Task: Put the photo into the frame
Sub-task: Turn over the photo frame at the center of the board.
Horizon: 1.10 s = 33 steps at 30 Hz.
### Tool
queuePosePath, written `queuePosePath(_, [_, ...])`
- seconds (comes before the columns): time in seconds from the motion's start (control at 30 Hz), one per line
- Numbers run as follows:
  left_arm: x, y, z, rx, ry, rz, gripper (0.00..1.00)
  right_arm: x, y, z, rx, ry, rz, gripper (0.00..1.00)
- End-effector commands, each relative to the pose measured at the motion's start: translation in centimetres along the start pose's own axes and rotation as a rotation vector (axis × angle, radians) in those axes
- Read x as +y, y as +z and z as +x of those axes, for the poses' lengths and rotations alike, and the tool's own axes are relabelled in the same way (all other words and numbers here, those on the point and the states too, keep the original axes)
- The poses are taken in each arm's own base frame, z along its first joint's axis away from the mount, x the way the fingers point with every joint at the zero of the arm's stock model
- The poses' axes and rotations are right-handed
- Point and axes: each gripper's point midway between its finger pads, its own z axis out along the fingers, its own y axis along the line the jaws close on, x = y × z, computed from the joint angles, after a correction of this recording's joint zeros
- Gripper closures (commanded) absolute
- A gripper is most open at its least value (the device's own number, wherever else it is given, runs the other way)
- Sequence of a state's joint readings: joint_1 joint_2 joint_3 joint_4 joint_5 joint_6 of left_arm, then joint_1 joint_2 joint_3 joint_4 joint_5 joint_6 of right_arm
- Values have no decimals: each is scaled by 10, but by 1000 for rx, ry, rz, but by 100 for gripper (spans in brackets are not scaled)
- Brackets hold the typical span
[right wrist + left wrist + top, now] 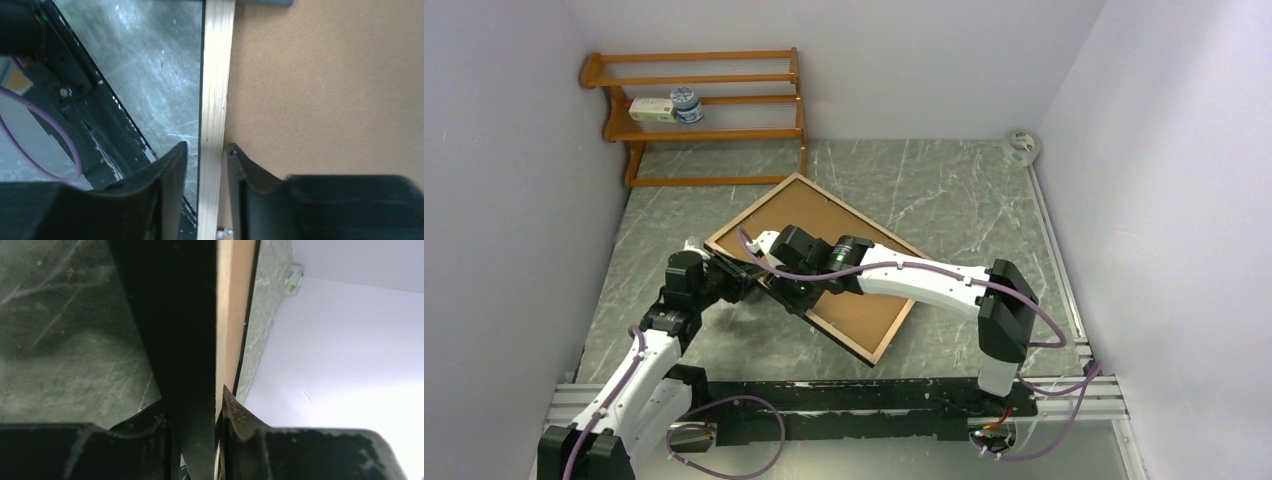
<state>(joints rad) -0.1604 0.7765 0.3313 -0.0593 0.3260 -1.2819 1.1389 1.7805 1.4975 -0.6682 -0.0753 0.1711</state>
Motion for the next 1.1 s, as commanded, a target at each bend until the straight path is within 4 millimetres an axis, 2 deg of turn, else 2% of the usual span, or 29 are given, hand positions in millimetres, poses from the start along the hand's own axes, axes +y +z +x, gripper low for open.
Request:
queuePosePath(0.0, [-28,-9,-7,-20,29,24,97,0,-23,-44,-130,10,54,54])
queuePosePath(0.1, [-41,-16,-9,-13,22,-4,97,-8,-40,-56,-177,7,138,40])
queuePosePath(0.2, [-49,-25,-12,-14,-2,-67,98,-16,-56,-65,-211,9,238,31])
queuePosePath(0.33, [-64,-39,-15,-10,-36,-142,97,-26,-73,-68,-220,-23,389,27])
queuePosePath(0.5, [-68,-53,-14,22,-66,-283,97,-14,-86,-67,-205,-135,463,25])
queuePosePath(0.67, [-78,-59,-16,26,-74,-305,97,-15,-90,-66,-170,-209,535,27])
queuePosePath(0.87, [-87,-71,-25,-19,-42,-328,97,-15,-92,-62,-107,-332,600,43])
queuePosePath(1.07, [-99,-78,-30,-42,-22,-314,97,-15,-86,-58,-76,-412,630,46])
